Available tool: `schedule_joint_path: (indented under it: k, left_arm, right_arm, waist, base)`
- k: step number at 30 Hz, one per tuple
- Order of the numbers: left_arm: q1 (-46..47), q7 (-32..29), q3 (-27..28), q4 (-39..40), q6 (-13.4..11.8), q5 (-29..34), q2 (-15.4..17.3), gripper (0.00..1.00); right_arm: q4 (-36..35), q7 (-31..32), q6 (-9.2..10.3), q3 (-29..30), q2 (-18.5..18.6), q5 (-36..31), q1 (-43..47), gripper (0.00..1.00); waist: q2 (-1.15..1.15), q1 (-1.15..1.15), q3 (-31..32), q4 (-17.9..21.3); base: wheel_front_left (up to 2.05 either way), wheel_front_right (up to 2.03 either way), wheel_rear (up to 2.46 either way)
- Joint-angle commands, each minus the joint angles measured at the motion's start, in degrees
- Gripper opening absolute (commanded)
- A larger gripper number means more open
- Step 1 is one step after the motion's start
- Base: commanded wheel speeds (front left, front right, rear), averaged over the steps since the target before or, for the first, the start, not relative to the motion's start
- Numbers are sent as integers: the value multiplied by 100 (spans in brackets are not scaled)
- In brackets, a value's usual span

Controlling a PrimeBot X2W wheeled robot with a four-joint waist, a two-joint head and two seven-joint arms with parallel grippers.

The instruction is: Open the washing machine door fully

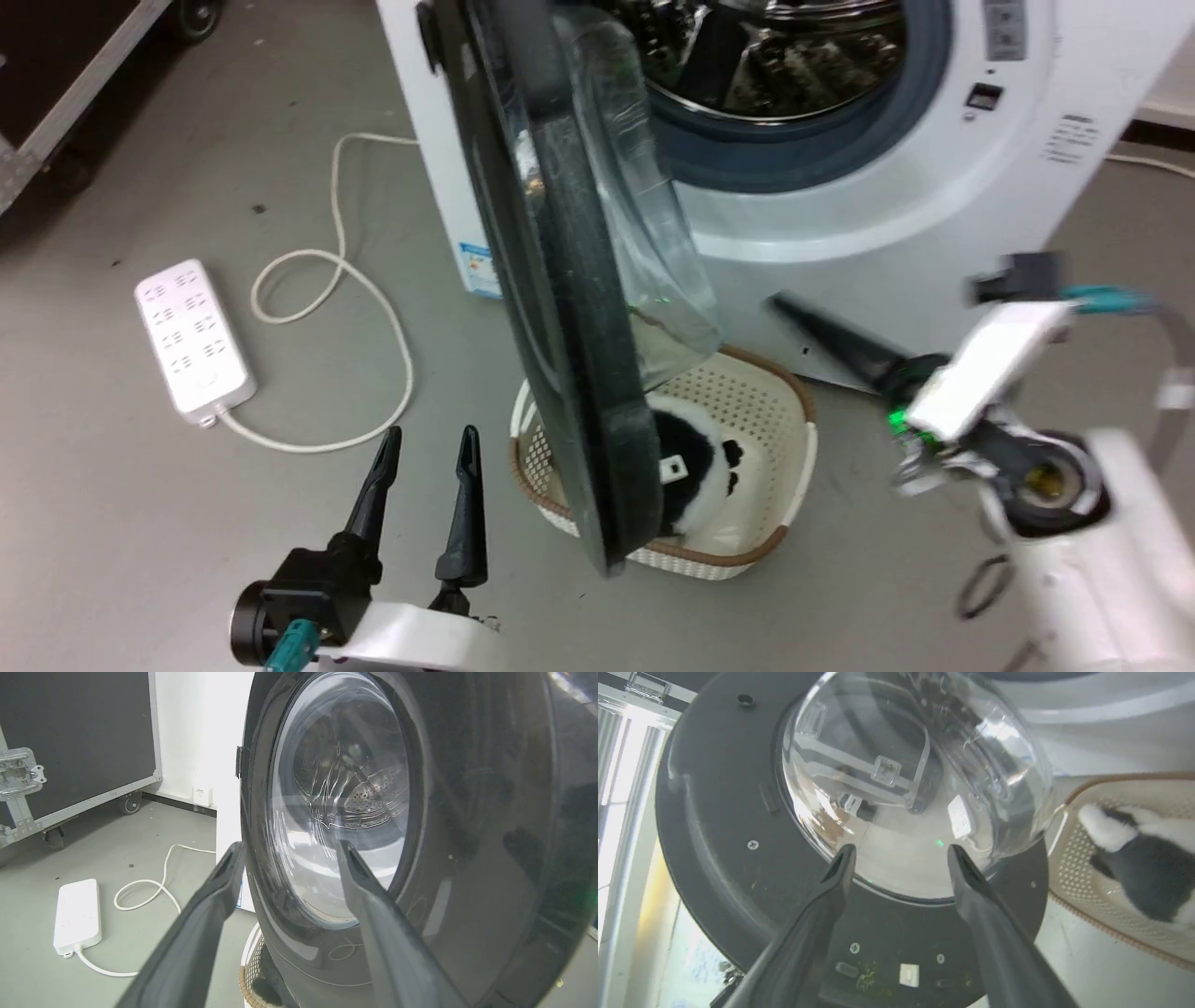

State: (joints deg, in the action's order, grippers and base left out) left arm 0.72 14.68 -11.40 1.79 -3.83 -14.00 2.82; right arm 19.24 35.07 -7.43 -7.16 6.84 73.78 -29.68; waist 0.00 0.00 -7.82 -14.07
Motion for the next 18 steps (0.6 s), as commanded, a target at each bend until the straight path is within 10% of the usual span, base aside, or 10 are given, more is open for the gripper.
schedule_joint_path:
  k: [1, 12, 18]
  left_arm:
    - [-64, 32, 54, -11, 30, -19, 6, 100]
    - [66, 32, 505, -179, 275, -21, 6, 100]
    - [-117, 32, 764, -134, 386, 24, 6, 100]
  right_arm:
    - [-154, -237, -6, 57, 136, -218, 147, 100]
    - [-1613, -3859, -6, -82, 1641, -3680, 1224, 100]
    - [-1857, -4834, -6, 515, 1177, -5641, 2147, 100]
  waist:
    - [0, 0, 67, 105]
    - [0, 0, 327, 591]
    - [0, 0, 411, 834]
  base:
    - [0, 0, 0]
    - [0, 0, 0]
    - [0, 0, 0]
